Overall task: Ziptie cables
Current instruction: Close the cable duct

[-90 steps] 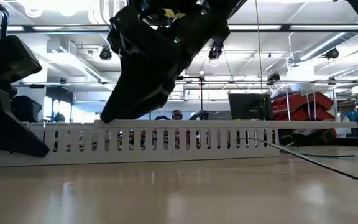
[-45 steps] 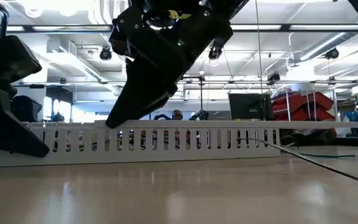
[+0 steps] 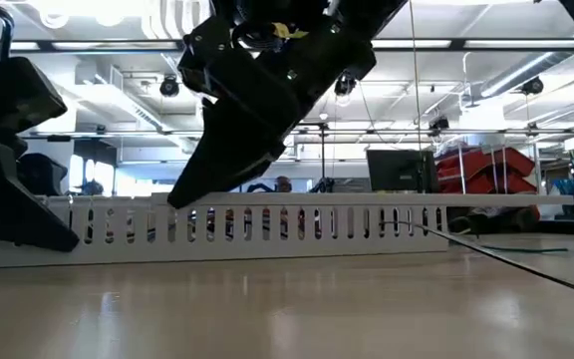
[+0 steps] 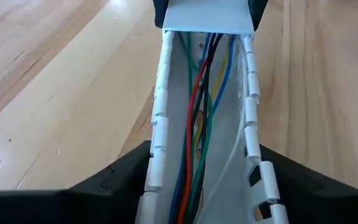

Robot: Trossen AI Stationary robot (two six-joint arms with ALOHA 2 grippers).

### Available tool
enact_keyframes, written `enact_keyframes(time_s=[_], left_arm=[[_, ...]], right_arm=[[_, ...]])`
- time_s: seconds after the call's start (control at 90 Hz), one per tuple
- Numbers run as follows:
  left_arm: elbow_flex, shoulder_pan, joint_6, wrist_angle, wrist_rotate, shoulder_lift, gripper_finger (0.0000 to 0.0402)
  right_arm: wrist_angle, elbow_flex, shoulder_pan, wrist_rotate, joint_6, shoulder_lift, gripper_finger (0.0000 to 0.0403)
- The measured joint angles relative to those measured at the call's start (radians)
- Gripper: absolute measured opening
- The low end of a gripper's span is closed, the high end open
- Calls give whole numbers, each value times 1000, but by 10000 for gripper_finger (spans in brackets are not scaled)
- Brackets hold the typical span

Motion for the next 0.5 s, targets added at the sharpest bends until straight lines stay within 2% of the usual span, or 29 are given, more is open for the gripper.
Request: enact_keyframes(time_s=[0.122, 0.311, 0.5], left_arm=[[0, 0, 2, 0, 1, 0, 225], [0, 0, 4, 0, -1, 0, 224], [0, 0, 7, 1, -3, 0, 223]], right_arm=[[4, 0, 0, -15, 1, 0, 220], [5, 0, 10, -10, -9, 0, 234], [7, 0, 19, -9, -32, 0, 223]])
